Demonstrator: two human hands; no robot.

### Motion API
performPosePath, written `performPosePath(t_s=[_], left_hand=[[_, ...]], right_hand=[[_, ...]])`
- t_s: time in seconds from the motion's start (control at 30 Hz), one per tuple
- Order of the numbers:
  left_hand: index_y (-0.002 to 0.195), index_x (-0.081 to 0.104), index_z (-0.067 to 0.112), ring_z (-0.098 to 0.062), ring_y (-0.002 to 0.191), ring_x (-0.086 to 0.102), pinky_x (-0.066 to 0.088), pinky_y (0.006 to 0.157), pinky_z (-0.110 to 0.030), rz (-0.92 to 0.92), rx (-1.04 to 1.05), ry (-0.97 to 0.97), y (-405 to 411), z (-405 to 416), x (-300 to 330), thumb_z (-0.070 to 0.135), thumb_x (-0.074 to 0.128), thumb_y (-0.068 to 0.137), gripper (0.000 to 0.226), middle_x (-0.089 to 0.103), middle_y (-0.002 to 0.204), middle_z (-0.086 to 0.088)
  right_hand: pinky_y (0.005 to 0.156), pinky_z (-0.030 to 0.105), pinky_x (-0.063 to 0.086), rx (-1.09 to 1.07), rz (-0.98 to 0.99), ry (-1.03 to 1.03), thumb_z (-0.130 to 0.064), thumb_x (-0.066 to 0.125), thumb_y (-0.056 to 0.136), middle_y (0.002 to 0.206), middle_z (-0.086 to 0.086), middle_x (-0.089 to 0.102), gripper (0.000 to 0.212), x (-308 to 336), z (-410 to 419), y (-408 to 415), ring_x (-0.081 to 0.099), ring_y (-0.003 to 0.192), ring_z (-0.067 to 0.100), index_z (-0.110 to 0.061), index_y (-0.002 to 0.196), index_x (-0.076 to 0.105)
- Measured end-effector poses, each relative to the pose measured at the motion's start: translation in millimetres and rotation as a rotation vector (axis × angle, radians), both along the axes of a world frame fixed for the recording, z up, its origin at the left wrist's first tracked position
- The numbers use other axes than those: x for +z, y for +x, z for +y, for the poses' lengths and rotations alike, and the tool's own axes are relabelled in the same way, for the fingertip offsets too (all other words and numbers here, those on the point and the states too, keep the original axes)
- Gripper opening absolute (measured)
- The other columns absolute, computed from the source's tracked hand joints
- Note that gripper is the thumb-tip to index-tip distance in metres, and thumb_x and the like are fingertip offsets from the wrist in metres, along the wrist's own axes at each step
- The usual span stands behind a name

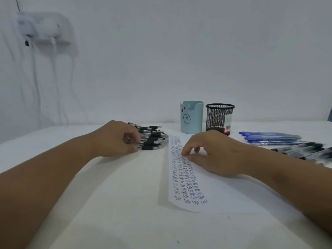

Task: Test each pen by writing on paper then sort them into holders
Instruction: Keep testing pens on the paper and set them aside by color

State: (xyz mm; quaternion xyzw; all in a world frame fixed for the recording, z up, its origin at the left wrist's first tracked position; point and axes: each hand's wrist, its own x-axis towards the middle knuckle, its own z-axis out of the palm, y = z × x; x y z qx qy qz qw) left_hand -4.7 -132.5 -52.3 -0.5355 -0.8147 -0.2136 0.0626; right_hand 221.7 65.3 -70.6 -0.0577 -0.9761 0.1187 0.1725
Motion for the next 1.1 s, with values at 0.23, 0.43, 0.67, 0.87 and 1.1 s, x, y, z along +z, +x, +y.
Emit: performPosePath(t_s=[0.23, 0.43, 0.67, 0.87, 1.1], left_hand=[[0.08, 0.069, 0.028, -0.013, 0.078, 0.06, 0.041, 0.064, -0.006, -0.029, 0.048, 0.064, -1, 7, -6, 0.007, 0.08, 0.079, 0.023, 0.065, 0.082, 0.006], [0.09, 0.07, 0.019, -0.003, 0.061, 0.058, 0.047, 0.055, -0.012, -0.226, 0.001, 0.426, 17, 10, 3, 0.007, 0.067, 0.093, 0.013, 0.068, 0.085, 0.003], [0.12, 0.053, 0.004, -0.031, 0.087, 0.076, 0.064, 0.07, -0.038, -1.438, -0.301, 0.821, 66, 28, 14, -0.002, 0.049, 0.1, 0.021, 0.062, 0.094, -0.011], [0.092, 0.06, 0.011, -0.024, 0.094, 0.074, 0.061, 0.087, -0.036, -1.397, -0.333, 0.677, 79, 37, 7, 0.006, 0.059, 0.091, 0.005, 0.076, 0.1, -0.005], [0.081, 0.067, 0.018, -0.019, 0.069, 0.065, 0.053, 0.06, -0.026, -1.224, -0.211, 0.64, 63, 24, 9, 0.021, 0.076, 0.069, 0.015, 0.064, 0.073, -0.001]], right_hand=[[0.074, 0.011, 0.043, 0.013, 0.003, 0.006, -0.033, 0.065, 0.094, 0.097, -0.025, 0.068, 0.011, 0, 4, 2, 0.06, 0.093, 0.0, -0.036, 0.1, 0.074], [0.071, 0.006, 0.039, 0.01, 0.042, 0.014, -0.029, 0.065, 0.095, 0.098, -0.024, 0.067, 0.017, 2, 3, 3, 0.058, 0.092, -0.002, -0.039, 0.107, 0.072], [0.072, 0.018, 0.048, 0.135, 0.296, -0.064, -0.04, 0.078, 0.084, 0.087, -0.016, 0.069, 0.047, 5, -11, 2, 0.062, 0.081, 0.01, -0.041, 0.126, 0.059], [0.069, 0.042, 0.058, 0.112, 0.487, -0.299, -0.023, 0.078, 0.086, 0.068, -0.004, 0.07, 0.027, 7, -18, -1, 0.066, 0.063, 0.022, -0.033, 0.108, 0.066], [0.063, 0.028, 0.049, 0.029, 0.593, -1.072, -0.002, 0.066, 0.091, 0.063, 0.004, 0.063, 0.011, 24, -10, 6, 0.056, 0.058, 0.017, -0.008, 0.098, 0.072]])
